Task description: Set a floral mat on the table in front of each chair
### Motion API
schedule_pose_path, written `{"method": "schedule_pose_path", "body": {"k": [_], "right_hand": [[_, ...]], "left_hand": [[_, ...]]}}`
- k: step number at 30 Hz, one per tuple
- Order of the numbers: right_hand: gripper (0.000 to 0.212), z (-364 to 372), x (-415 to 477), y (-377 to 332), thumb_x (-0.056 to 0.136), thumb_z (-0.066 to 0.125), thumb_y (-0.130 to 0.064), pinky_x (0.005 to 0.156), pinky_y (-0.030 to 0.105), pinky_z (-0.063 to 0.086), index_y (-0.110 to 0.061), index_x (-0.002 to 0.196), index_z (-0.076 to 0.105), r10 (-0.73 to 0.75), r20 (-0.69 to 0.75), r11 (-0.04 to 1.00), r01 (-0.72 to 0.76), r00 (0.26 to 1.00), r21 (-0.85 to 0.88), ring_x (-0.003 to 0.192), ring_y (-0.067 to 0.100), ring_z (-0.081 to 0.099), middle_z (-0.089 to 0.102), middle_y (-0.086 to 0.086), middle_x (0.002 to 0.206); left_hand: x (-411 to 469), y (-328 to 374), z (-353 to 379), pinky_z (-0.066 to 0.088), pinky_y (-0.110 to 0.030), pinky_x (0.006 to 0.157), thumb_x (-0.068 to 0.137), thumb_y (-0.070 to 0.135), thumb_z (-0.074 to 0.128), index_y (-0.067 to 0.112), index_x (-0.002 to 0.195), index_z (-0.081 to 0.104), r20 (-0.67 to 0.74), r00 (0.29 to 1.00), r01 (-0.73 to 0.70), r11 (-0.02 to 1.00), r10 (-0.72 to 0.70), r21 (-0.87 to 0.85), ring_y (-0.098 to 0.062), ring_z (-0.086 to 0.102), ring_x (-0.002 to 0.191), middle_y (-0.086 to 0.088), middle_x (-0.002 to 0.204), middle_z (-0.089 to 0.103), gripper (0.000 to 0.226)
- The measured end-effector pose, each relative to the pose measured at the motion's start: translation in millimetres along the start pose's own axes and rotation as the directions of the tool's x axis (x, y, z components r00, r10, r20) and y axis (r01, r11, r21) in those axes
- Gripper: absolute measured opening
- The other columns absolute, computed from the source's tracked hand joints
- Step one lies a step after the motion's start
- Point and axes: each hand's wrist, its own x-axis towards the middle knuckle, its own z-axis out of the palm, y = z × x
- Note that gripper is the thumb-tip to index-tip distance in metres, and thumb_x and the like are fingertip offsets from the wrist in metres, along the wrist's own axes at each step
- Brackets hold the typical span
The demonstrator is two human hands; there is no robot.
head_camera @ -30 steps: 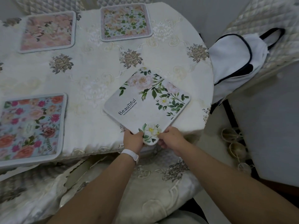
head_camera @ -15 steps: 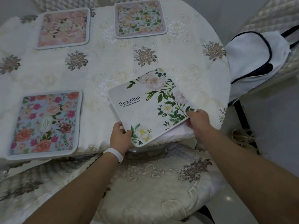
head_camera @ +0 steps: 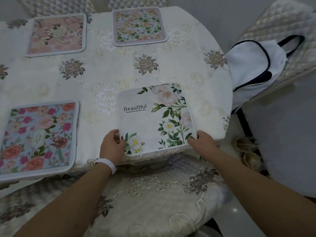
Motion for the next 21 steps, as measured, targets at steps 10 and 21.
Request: {"method": "schedule_pose_path", "body": {"k": [10, 21], "right_hand": [[0.070, 4, -5, 11, 0.081, 0.063, -0.043, 0.100, 0.044, 0.041, -0.017, 0.140, 0.038, -0.313, 0.016, 0.842, 0.285, 0.950, -0.459, 0.123, 0.028, 0.039, 0.038, 0.008, 0.140], [0.057, -3, -11, 15, 0.087, 0.062, -0.032, 0.100, 0.044, 0.041, -0.017, 0.138, 0.043, -0.377, 0.044, 0.832, 0.359, 0.925, -0.423, 0.124, 0.027, 0.041, 0.040, 0.006, 0.144]], "left_hand": [[-14, -32, -5, 0.029, -0.042, 0.115, 0.065, 0.060, 0.077, 0.014, 0.142, 0.043, 0.262, 0.932, -0.348, 0.826, 0.252, 0.444, -0.030, 0.035, 0.137, -0.011, 0.149, 0.042, 0.096], [-20, -30, -7, 0.026, -0.040, 0.114, 0.072, 0.044, 0.078, 0.010, 0.145, 0.039, 0.256, 0.938, -0.317, 0.871, 0.232, 0.374, -0.029, 0.034, 0.138, -0.011, 0.151, 0.039, 0.089]]}}
